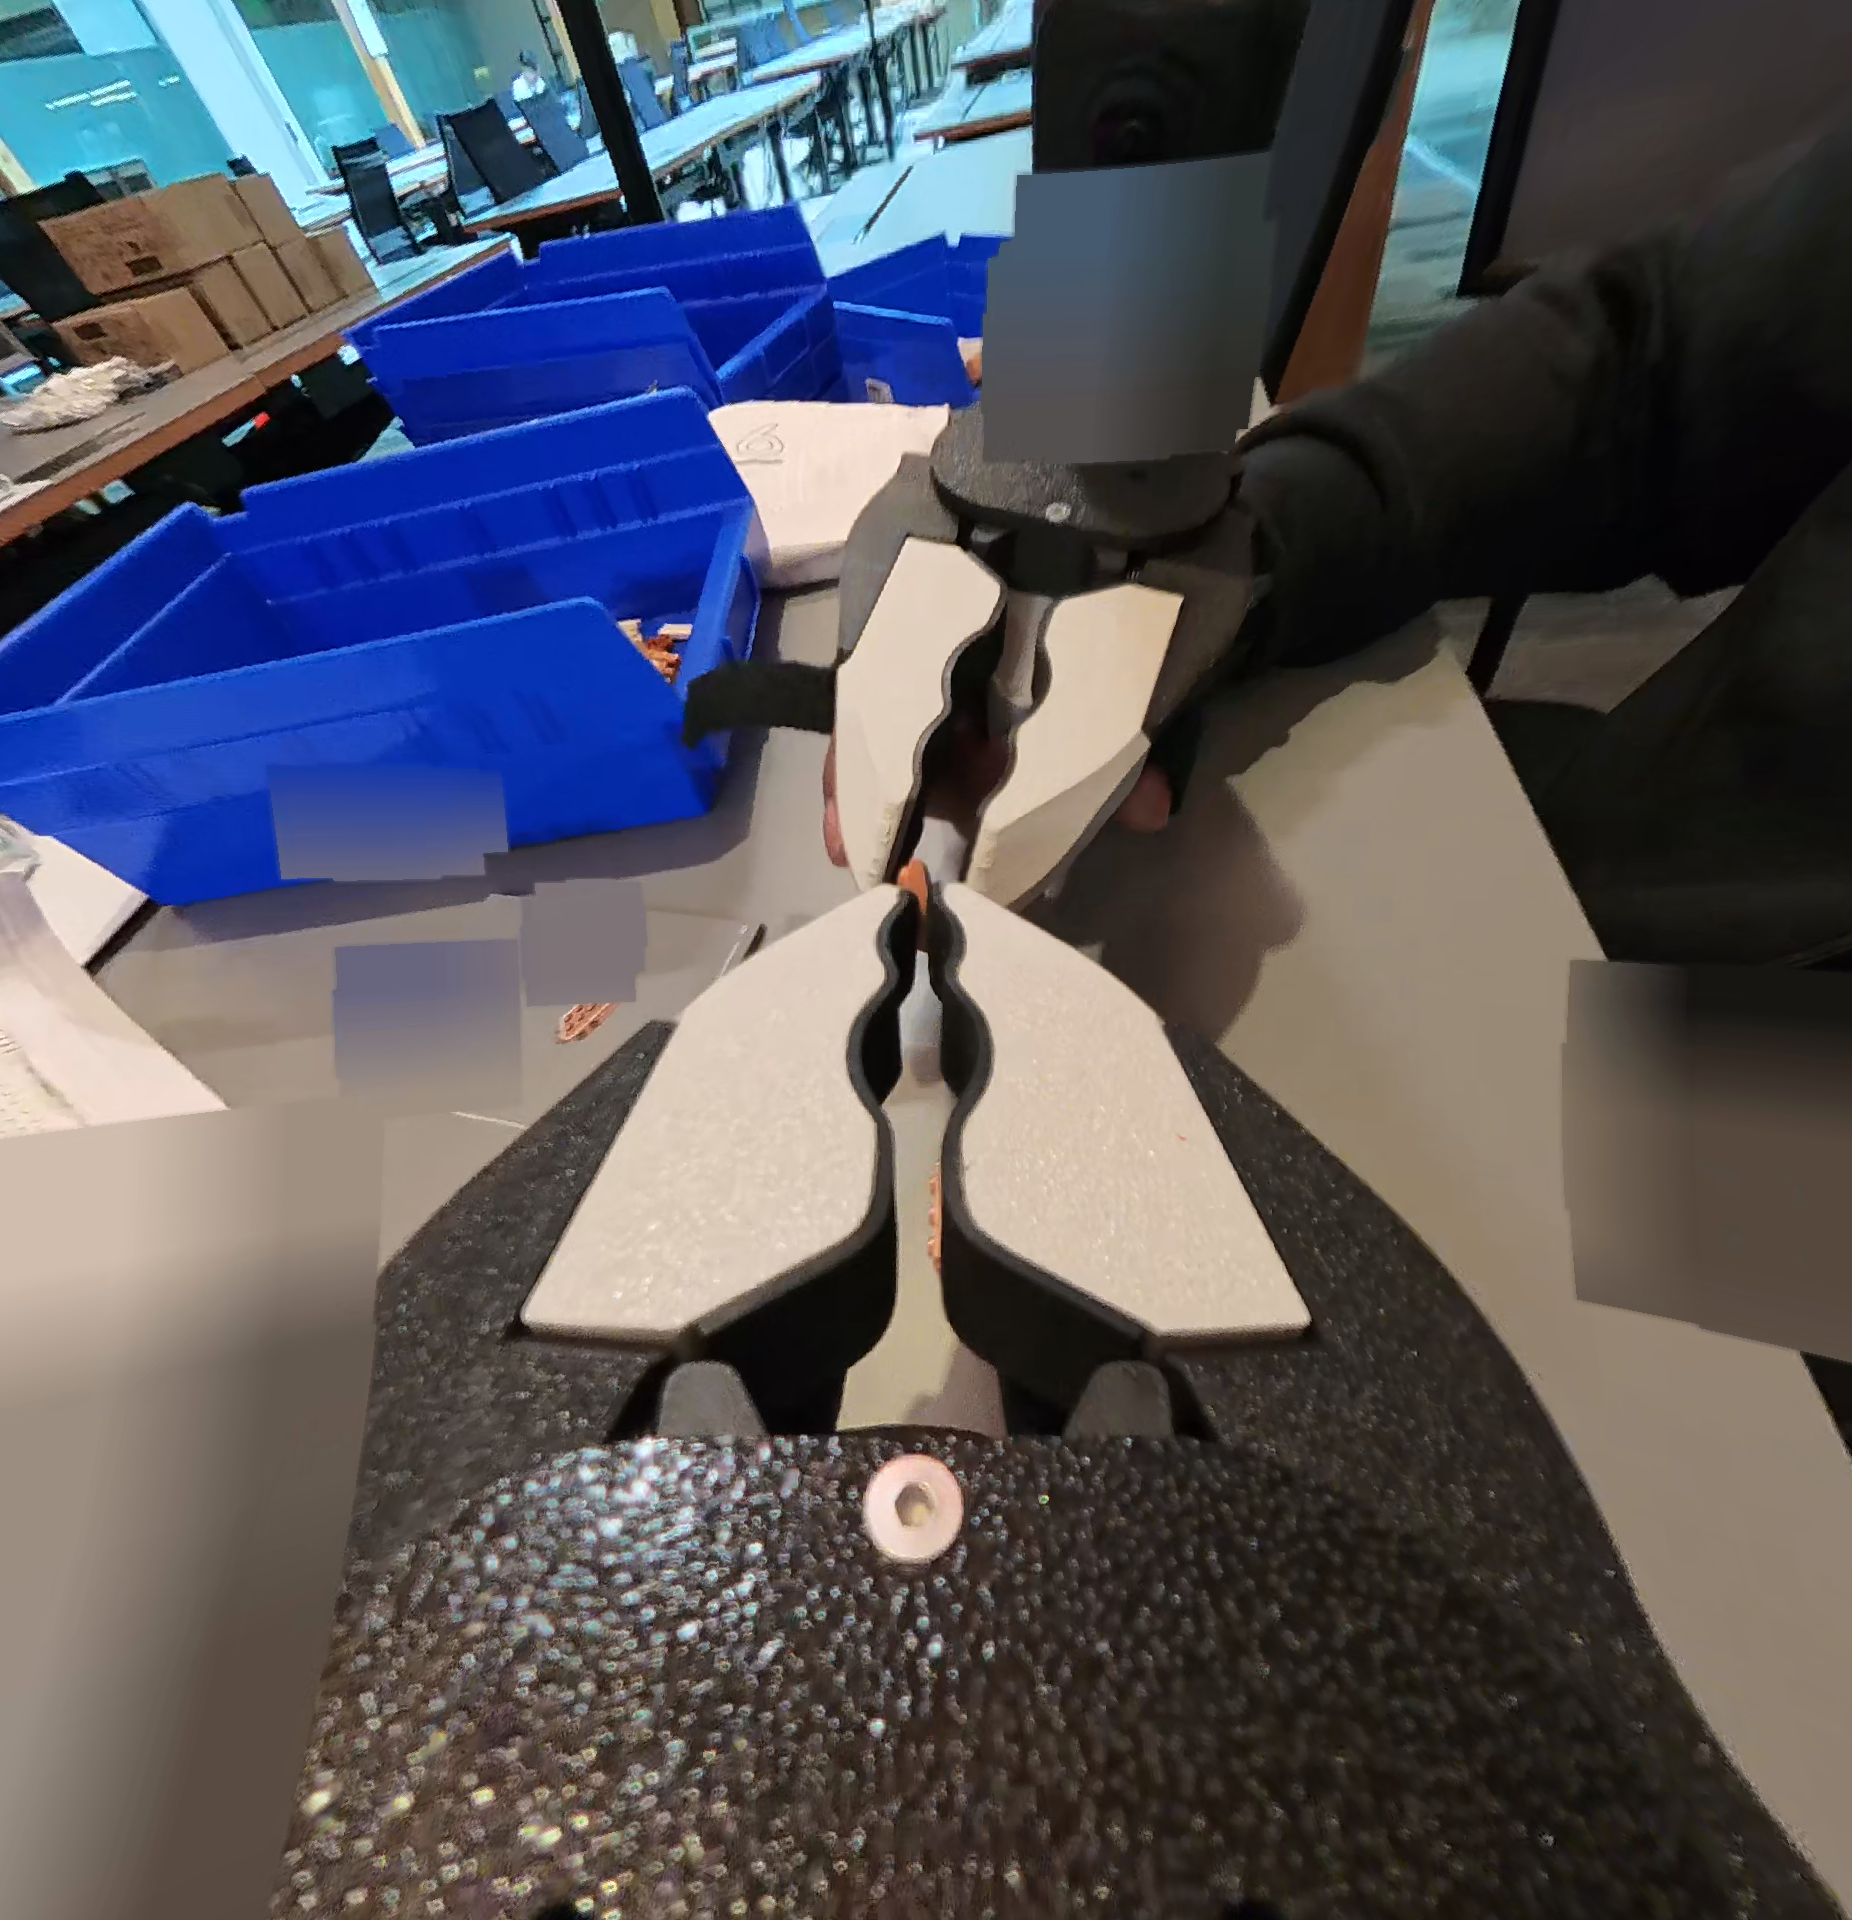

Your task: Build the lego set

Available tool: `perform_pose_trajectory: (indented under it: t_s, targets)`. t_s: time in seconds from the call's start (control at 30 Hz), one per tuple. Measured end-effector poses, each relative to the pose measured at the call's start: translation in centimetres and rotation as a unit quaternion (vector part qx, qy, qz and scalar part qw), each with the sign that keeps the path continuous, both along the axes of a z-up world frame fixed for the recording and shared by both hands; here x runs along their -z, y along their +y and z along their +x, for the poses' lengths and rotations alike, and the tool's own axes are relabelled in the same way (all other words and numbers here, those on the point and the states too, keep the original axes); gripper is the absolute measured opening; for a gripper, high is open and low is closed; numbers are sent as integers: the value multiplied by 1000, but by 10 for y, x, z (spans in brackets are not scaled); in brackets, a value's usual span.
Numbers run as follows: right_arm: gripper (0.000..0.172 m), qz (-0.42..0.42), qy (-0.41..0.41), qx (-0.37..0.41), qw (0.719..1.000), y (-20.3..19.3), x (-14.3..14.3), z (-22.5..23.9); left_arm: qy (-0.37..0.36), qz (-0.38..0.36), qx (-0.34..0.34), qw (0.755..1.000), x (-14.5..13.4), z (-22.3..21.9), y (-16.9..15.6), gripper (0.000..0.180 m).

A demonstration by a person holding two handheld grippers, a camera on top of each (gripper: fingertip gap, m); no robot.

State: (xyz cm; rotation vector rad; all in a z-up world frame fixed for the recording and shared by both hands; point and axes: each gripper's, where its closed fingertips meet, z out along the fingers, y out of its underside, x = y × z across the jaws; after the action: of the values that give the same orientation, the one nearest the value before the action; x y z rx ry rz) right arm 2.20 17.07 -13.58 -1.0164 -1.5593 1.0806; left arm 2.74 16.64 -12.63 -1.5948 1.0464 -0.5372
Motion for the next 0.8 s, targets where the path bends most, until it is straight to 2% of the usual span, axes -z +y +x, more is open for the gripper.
perform_pose_trajectory:
  t_s: [0.03, 0.17, 0.33, 0.43, 0.57, 0.63, 0.7, 0.8]
  targets:
    - [13, 8, -2, 0, 1000, 0, 1, 0, 15, 5, -4, 1000, 2, -1, 0, 1]
    - [14, 22, -6, -3, 1000, -2, 2, 1, 73, 23, -9, 997, 11, -1, 0, 1]
    - [13, 34, -19, -8, 999, -5, 7, 1, 100, 27, 3, 995, 18, 3, -4, 1]
    - [6, 41, -24, -22, 999, -10, 10, 2, 105, 23, 12, 994, 20, 4, -6, 1]
    - [5, 35, -22, -36, 998, -13, 8, 4, 88, 18, 31, 995, 19, 6, -10, 1]
    - [5, 25, -21, -41, 999, -13, 6, 6, 80, 5, 41, 996, 20, 5, -12, 12]
    - [5, 29, -24, -38, 999, -10, 7, 8, 107, -19, 47, 993, 34, -4, -12, 15]
    - [5, 35, -39, -36, 998, -5, 13, 11, 185, -69, 30, 980, 67, -23, -10, 17]
